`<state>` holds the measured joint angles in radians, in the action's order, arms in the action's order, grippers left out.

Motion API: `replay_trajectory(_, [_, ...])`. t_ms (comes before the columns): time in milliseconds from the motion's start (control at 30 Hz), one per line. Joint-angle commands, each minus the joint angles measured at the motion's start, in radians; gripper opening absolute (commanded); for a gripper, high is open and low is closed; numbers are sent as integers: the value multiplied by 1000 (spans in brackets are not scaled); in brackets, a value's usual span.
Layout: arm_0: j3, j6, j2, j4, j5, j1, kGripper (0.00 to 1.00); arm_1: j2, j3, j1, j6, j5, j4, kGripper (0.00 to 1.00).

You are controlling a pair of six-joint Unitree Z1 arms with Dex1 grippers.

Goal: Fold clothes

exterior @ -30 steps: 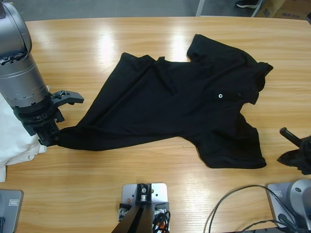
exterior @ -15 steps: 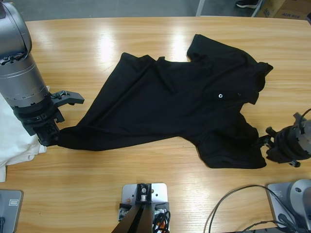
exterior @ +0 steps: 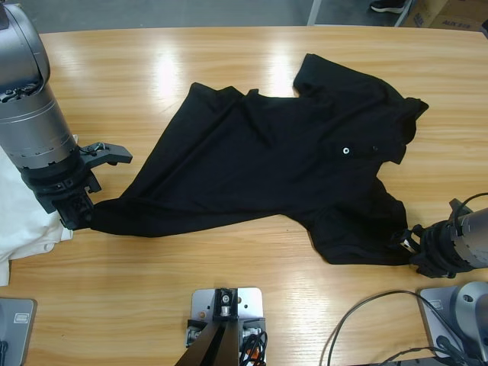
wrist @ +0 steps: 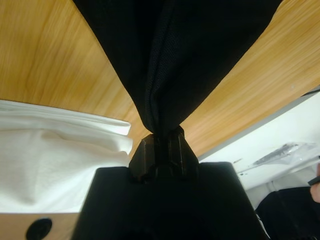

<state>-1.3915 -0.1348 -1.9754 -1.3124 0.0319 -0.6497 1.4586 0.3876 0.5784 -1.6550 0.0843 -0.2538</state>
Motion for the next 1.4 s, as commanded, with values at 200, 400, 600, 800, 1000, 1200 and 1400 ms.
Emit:
replay_trajectory(200, [24, 8, -11, 9, 6, -14, 0, -18, -11, 14, 61, -23, 53, 0])
replay_trajectory(400, [30, 8, -10, 14, 6, -14, 0, 6, 24, 14, 58, -14, 9, 0])
replay_trajectory(600, [31, 8, -13, 18, 6, -14, 0, 7, 80, 11, 58, 10, -67, 0])
replay_trajectory(800, [35, 6, -11, 22, 8, -14, 0, 22, 66, 11, 91, 37, -64, 0])
replay_trajectory(1000, [39, 6, -5, 23, 9, -14, 0, -10, 87, 11, 139, 1, -140, 0])
replay_trajectory(1200, [76, 22, 53, 21, 17, -19, 0, -203, 325, 11, 101, -42, -719, 0])
replay_trajectory(1400, [82, 21, 39, 35, 36, -24, 0, -319, 442, 12, 50, -22, -1038, 0])
